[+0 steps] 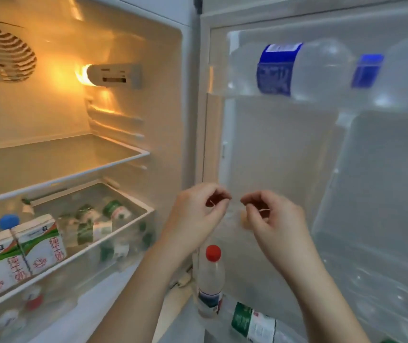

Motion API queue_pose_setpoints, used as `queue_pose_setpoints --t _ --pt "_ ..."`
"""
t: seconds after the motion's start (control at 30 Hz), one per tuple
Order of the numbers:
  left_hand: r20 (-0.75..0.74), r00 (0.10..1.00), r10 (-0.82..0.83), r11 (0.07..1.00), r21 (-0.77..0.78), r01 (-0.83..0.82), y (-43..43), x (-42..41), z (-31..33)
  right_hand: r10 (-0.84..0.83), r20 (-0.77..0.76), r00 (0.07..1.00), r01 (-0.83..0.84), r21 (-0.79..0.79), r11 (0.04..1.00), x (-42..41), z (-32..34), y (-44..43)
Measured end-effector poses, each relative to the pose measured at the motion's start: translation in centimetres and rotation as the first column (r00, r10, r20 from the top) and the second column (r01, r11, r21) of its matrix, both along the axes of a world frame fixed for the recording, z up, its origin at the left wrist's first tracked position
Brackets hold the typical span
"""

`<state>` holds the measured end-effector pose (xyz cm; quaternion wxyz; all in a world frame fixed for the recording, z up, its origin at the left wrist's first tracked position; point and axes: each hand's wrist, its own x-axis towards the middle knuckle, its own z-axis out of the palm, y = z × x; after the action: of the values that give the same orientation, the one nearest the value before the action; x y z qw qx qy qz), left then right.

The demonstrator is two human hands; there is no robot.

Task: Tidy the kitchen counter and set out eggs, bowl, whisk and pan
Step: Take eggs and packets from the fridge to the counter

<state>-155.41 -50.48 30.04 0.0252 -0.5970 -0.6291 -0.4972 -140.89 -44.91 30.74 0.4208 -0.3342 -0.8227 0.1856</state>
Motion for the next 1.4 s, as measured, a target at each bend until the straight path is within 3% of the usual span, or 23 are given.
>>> queue_pose_setpoints --t 0.13,0.23,0.43,0.63,0.83,1.03,1.17,1.4 --pt "-0.127 0.969 -0.21 0.96 -0.214 0.18 3.2 -1.2 -0.3 -0.169 0.255 0.952 0.164 0.041 0.986 0.4 0.0 0.8" --pt "-0.213 0.941 -0.262 0.91 -0.38 0.167 4.5 -2.1 -0.5 -0.222 0.444 0.868 0.207 0.083 0.975 0.5 -0.1 0.7" --pt "-0.304 0.887 -0.349 0.81 -0.573 0.122 6.4 -2.3 0.4 -0.372 0.592 0.715 0.296 0.226 0.928 0.1 0.1 0.2" --pt "-0.383 0.807 -0.449 0.785 -0.601 0.151 7.9 -1.5 1.1 -0.388 0.672 0.631 0.336 0.213 0.917 -0.1 0.4 0.6" --pt "-0.365 0.823 -0.436 0.812 -0.554 0.185 8.6 -0.9 0.6 -0.342 0.712 0.613 0.332 0.161 0.929 -0.4 0.4 1.6" --pt "-0.238 0.846 -0.477 0.759 -0.597 0.26 8.9 -1.8 0.5 -0.366 0.754 0.546 0.338 0.202 0.919 -0.9 0.4 2.4" --pt "-0.299 0.834 -0.464 0.767 -0.607 0.208 9.1 -1.2 0.8 -0.379 0.787 0.487 0.329 0.236 0.914 -1.4 0.4 2.5" --pt "-0.325 0.816 -0.478 0.768 -0.606 0.208 9.1 -1.0 1.0 -0.327 0.798 0.507 0.287 0.202 0.937 -1.2 0.7 2.4"
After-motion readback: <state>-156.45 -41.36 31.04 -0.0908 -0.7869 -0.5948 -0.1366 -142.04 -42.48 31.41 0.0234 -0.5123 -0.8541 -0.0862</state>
